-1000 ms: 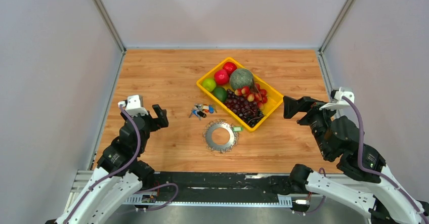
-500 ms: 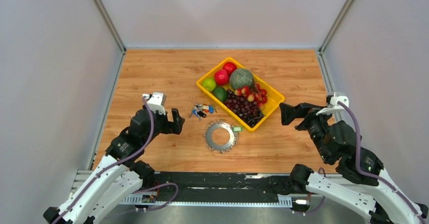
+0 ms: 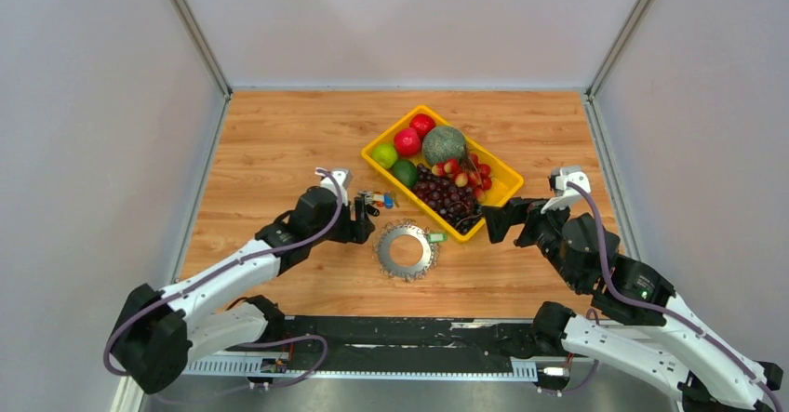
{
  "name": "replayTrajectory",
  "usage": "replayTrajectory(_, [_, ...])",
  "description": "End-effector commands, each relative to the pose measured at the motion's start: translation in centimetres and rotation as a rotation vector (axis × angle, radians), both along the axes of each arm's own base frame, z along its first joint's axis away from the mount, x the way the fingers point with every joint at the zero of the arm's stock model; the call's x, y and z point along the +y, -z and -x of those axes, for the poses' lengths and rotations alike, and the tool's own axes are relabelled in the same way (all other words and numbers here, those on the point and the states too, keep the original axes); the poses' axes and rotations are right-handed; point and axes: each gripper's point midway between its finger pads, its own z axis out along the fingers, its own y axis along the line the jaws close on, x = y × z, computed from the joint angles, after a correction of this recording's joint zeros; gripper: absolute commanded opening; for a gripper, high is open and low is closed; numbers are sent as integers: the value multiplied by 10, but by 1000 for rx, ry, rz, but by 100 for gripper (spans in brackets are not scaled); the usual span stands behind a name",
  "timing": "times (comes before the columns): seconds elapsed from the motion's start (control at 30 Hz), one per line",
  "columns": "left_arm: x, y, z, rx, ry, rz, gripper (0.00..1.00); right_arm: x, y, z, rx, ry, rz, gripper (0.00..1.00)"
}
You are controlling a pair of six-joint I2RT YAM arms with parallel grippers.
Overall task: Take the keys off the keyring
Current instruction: Pick up the keyring from the center of the board.
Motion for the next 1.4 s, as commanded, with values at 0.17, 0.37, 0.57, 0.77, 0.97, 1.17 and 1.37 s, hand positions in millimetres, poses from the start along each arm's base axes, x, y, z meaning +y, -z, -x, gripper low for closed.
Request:
replayTrajectory(0.17, [-50, 16, -27, -36, 65, -1, 73, 21, -1, 1, 5, -70, -45, 100])
replayTrajectory(0.37, [-65, 37, -37, 8, 96, -31, 69, 27, 3, 4, 13, -103, -51, 100])
replayTrajectory(0.57, [-77, 56, -42, 63, 114, -45, 60, 28, 7, 6, 20, -113, -63, 100])
replayTrajectory(0.77, [-78, 72, -42, 104, 109, -62, 46, 29, 9, 8, 28, -120, -71, 100])
replayTrajectory(0.97, [-80, 81, -37, 134, 143, -75, 2, 34, 16, 8, 48, -133, -68, 100])
replayTrajectory(1.17, [-80, 29, -33, -5, 222, -29, 0, 44, 31, 8, 92, -161, -37, 100])
replayTrajectory(1.37, [-74, -25, -14, -139, 309, 31, 0, 59, 53, 6, 150, -195, 16, 100])
